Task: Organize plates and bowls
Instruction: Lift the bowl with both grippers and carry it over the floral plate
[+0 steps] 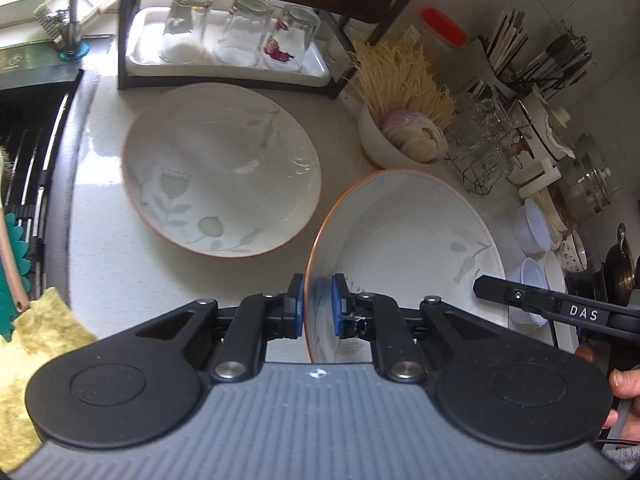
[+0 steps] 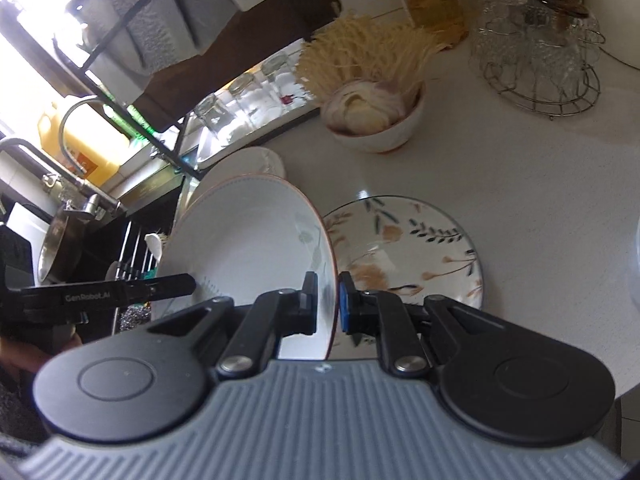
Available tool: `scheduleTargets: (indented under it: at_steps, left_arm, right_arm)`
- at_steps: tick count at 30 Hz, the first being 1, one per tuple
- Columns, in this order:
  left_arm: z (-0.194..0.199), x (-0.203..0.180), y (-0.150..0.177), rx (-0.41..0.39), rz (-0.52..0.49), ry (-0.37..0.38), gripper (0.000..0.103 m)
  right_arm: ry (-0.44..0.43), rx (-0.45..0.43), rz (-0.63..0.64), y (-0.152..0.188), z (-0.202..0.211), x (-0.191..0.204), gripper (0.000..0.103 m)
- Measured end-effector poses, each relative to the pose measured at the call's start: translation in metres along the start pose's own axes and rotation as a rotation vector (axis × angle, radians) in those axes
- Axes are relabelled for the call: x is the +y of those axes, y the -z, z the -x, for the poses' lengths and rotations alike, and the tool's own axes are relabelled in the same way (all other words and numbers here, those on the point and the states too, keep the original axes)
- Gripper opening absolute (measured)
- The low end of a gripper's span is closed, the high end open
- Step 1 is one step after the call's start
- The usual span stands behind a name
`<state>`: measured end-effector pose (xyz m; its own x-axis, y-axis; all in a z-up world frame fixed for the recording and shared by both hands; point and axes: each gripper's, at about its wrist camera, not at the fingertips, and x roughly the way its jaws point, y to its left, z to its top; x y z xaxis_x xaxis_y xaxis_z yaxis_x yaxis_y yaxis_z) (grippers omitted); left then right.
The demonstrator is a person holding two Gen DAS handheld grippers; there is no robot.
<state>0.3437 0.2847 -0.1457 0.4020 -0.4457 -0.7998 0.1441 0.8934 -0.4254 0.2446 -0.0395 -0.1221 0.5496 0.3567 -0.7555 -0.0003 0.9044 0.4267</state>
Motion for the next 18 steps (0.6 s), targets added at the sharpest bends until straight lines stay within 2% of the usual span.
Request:
scheduleTargets:
  at_steps: [10,18]
  left_arm:
    - [-0.041,-0.031,-0.007,0.032,0.024,-0.046,0.016]
    - [-0.067,-0.047,-0.002,0.051,0.034,-0.077,0.016]
  right_arm:
    - [0.005,0.027,0.008,-0.01,-0.011,-0.044,0.014]
    - [0.059,0.031,0.073,-0.014,-0.024,-0.062,0.014]
